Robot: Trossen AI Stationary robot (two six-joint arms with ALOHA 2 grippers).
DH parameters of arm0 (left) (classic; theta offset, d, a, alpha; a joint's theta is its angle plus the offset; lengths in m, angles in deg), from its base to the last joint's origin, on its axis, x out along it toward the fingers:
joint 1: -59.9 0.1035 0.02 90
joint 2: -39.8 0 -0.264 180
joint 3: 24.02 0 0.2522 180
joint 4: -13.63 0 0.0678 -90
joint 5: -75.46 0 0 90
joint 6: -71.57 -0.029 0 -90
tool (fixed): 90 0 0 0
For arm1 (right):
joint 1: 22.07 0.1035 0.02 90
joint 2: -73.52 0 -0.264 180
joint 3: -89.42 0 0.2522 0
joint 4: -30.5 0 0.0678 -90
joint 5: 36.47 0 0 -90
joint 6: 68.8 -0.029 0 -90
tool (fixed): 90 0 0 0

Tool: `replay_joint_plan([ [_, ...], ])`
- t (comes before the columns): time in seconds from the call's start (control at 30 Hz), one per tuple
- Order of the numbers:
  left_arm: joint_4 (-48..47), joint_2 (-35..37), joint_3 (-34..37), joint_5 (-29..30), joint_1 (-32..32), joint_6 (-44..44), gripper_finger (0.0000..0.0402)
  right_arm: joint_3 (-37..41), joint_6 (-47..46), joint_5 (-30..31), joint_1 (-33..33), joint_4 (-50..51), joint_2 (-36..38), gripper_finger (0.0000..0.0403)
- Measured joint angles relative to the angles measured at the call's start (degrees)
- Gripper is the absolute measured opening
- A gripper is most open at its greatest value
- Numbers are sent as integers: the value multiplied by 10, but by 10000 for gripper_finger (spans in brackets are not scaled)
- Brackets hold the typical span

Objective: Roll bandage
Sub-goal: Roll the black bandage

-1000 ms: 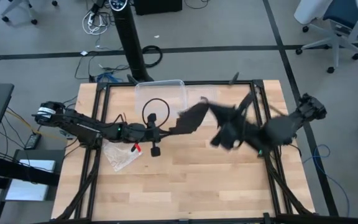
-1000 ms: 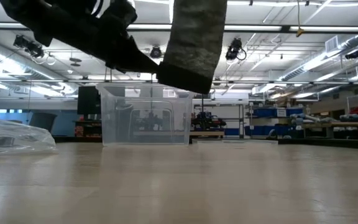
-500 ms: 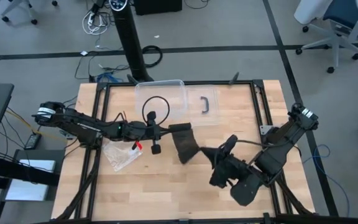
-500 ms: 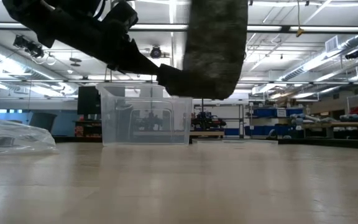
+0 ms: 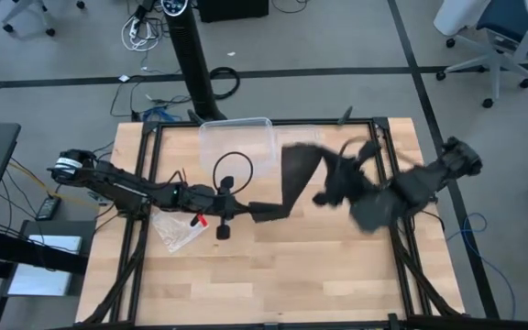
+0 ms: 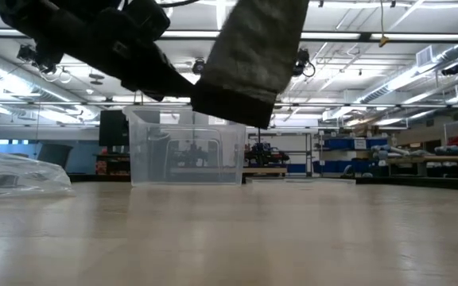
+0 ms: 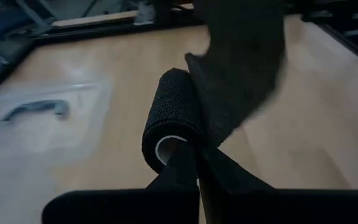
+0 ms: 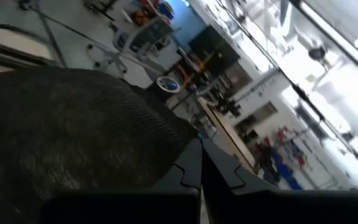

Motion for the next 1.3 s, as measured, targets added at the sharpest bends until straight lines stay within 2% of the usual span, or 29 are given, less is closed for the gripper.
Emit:
replay_joint_plan([
  [0.27,24,0,12,-17,-32,9,0,0,118,-107,-123,-130,59,0],
  [0.47,65,0,12,-71,-61,8,0,0,142,-192,-221,-147,72,0],
  [0.63,146,0,12,-127,-89,-5,0,0,122,-254,-286,-112,66,0],
  [0.83,234,1,12,-156,-113,-5,0,0,45,-314,-331,-29,44,0],
  [1.3,222,1,-45,-178,-134,-20,0,0,-127,-396,-325,176,-18,0],
])
